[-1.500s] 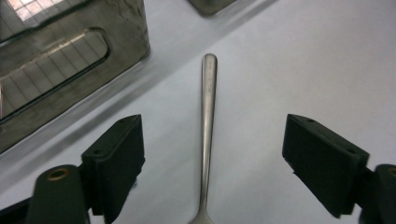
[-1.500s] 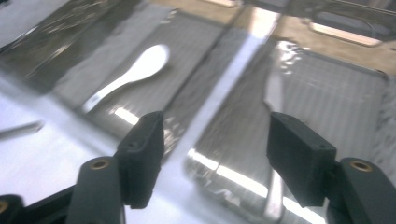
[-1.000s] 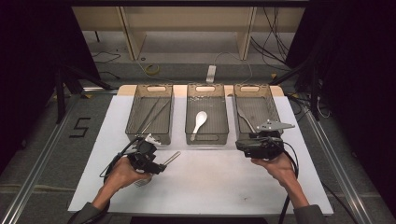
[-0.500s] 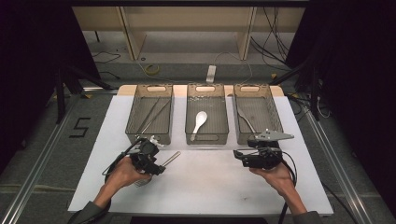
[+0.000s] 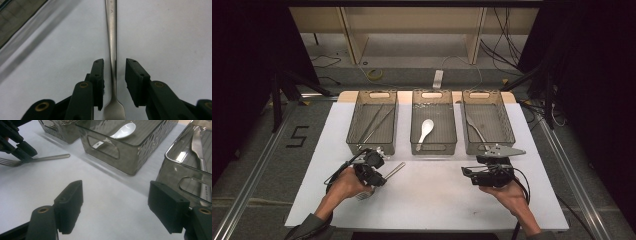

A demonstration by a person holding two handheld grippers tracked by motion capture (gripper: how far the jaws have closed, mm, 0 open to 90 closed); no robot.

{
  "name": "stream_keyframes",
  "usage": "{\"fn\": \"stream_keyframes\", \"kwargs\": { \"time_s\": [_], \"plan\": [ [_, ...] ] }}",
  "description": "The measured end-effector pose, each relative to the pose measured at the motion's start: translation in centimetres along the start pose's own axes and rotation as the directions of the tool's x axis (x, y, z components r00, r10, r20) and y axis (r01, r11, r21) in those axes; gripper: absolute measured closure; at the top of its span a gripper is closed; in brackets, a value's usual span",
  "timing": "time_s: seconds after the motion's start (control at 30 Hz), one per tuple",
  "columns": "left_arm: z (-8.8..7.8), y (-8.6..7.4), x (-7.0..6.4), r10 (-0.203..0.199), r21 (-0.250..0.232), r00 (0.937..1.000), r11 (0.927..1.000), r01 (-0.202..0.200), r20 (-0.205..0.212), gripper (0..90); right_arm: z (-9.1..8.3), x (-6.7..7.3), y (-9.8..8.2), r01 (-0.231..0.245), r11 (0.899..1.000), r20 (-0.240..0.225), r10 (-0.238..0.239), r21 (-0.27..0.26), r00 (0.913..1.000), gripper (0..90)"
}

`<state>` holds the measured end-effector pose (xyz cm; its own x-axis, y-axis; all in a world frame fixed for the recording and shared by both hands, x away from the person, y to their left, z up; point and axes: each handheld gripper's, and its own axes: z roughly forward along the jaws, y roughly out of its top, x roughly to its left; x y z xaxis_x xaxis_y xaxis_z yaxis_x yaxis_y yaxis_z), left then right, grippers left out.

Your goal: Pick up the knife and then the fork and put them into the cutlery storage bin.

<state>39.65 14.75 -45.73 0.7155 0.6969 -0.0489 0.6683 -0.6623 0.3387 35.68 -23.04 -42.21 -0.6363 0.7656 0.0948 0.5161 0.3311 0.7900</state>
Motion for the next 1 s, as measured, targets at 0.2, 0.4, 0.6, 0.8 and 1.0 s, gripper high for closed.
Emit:
{"fn": "stream_keyframes", "kwargs": {
  "time_s": [0.2,0.4,0.6,0.8,1.0],
  "plan": [
    [0.26,0.11,-0.01,0.01,0.015,0.9999,0.9998,-0.01,0.002,73.9,0.17,0.09,-0.1,0.007,1.0,0.001,-0.007,0.006,1.0,29.3],
    [0.76,0.3,-0.15,0.015,0.036,0.9999,0.9993,-0.015,-0.001,77.4,0.21,0.09,-0.08,0.008,1.0,-0.002,-0.008,0.006,1.0,29.5],
    [0.79,0.48,-0.23,0.036,0.049,0.9993,0.9982,-0.035,-0.015,81.0,0.29,0.11,-0.08,0.01,1.0,-0.003,-0.01,0.01,0.9999,29.6],
    [0.8,0.46,-0.39,0.063,0.043,0.9977,0.9971,-0.062,-0.023,82.8,0.22,0.02,-0.06,0.004,1.0,0.001,-0.004,0.007,1.0,29.8],
    [0.43,0.53,-0.61,0.07,0.012,0.9974,0.9975,-0.07,-0.013,83.2,0.21,0.08,-0.06,0.007,1.0,-0.003,-0.007,0.006,1.0,30.0]
  ]
}}
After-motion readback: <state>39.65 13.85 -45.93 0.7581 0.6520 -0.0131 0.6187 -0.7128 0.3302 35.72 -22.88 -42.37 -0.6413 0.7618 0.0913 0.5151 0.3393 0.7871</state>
